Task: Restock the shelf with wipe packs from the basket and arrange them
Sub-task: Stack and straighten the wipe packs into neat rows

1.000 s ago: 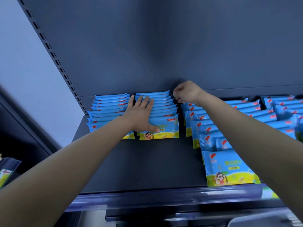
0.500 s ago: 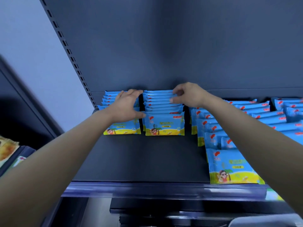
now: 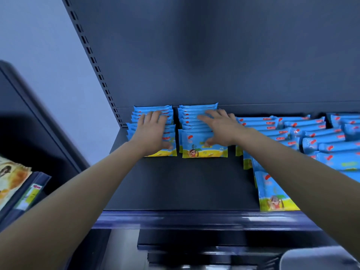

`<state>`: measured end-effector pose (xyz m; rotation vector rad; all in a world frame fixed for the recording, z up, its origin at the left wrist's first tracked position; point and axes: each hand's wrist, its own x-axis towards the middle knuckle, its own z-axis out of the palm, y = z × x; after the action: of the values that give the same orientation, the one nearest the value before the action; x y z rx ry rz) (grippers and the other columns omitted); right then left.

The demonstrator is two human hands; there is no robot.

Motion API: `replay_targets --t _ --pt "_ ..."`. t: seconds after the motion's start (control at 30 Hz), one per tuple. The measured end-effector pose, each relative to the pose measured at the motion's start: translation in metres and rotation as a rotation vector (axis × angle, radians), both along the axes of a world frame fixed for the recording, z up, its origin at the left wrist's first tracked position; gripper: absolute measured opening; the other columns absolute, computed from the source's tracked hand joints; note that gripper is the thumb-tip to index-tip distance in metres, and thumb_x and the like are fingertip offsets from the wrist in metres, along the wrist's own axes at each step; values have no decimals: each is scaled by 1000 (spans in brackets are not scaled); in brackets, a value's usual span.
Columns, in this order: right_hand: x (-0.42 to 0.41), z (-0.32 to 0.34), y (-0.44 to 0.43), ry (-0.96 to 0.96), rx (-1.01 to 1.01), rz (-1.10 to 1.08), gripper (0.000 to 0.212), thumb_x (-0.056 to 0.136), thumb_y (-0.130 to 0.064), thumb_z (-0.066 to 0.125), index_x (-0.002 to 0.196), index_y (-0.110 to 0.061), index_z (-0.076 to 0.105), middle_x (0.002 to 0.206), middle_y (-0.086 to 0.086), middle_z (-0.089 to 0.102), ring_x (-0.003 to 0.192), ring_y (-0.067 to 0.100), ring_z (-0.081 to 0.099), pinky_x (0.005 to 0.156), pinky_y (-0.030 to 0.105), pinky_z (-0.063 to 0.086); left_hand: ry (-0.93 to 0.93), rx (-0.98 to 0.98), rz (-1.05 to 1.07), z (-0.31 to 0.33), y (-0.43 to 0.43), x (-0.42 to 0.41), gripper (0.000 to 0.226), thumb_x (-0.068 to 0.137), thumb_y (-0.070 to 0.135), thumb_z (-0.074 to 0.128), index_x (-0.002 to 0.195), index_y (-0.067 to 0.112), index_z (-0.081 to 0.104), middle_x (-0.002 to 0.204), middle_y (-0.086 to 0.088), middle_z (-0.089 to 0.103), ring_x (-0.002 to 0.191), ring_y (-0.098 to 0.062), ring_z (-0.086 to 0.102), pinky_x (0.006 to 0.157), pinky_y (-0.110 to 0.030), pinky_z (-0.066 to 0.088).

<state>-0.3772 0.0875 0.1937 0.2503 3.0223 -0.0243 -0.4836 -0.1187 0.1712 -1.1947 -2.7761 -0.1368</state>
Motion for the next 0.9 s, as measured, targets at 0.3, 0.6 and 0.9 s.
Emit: replay_targets --t 0.3,0.6,0.9 --pt "16 9 2 65 5 -311 90 69 -33 79 139 -15 26 135 11 29 121 34 36 97 44 43 49 65 -225 5 35 0 53 69 53 71 103 14 64 125 -2 43 122 -24 29 109 -37 8" --pt "19 0 -1 104 -181 -401 80 73 -23 78 135 -13 30 126 16 44 108 37 54 91 45 48 87 87 -258 -5 45 5 56 76 57 62 105 9 65 119 -2 43 119 -25 30 107 -36 14" --pt "22 6 11 118 -264 -319 72 73 -18 78 130 -12 34 110 13 57 87 28 57 72 38 51 205 184 -266 -13 42 15 48 83 46 61 108 6 63 121 -5 45 120 -27 34 107 -35 11"
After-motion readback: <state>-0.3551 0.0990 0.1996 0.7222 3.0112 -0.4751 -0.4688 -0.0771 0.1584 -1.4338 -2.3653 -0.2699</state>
